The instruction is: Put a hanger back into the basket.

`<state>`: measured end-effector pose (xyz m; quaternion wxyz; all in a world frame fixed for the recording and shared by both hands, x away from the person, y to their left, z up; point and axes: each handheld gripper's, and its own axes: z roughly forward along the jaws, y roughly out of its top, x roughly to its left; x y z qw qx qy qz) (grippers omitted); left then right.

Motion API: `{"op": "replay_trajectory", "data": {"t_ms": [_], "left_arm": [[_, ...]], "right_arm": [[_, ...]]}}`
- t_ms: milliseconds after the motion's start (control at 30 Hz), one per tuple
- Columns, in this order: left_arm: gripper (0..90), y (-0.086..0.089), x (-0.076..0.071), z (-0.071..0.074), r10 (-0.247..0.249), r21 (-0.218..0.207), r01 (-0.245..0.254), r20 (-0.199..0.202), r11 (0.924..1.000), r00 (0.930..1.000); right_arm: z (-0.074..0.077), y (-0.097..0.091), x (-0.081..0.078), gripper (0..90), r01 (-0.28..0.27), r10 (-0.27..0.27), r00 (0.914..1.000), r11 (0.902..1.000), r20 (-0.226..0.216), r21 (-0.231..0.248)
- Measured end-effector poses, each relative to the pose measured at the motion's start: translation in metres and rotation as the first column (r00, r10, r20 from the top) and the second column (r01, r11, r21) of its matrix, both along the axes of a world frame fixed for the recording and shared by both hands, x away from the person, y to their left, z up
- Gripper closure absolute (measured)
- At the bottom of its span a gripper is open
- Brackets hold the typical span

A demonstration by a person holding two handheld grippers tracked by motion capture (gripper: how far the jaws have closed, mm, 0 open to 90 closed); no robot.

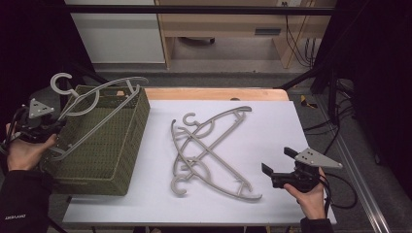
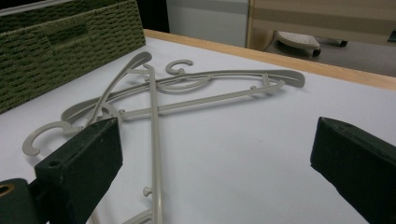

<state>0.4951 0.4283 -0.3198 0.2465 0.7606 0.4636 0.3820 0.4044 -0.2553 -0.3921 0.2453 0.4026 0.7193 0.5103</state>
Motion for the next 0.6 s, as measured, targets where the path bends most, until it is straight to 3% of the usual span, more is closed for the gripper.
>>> {"op": "replay_trajectory", "data": {"t_ms": [233, 367, 600], "left_arm": [[81.4, 0.010, 0.002, -0.014, 0.031, 0.031, -0.029, -0.044, 0.9991, 0.9986], [81.4, 0.013, 0.001, -0.020, 0.038, 0.017, -0.038, -0.042, 0.9992, 0.9984], [81.4, 0.017, 0.002, -0.029, 0.052, 0.036, -0.050, -0.065, 0.9981, 0.9965]], "right_arm": [[0.000, 0.000, 0.000, 2.6, 0.001, -0.001, 1.0000, 1.0000, 0.000, -0.001], [0.000, 0.000, 0.000, 2.6, 0.001, -0.001, 1.0000, 1.0000, -0.004, 0.001], [-0.001, 0.001, 0.000, 2.6, 0.001, -0.001, 1.0000, 1.0000, -0.006, -0.001]]}}
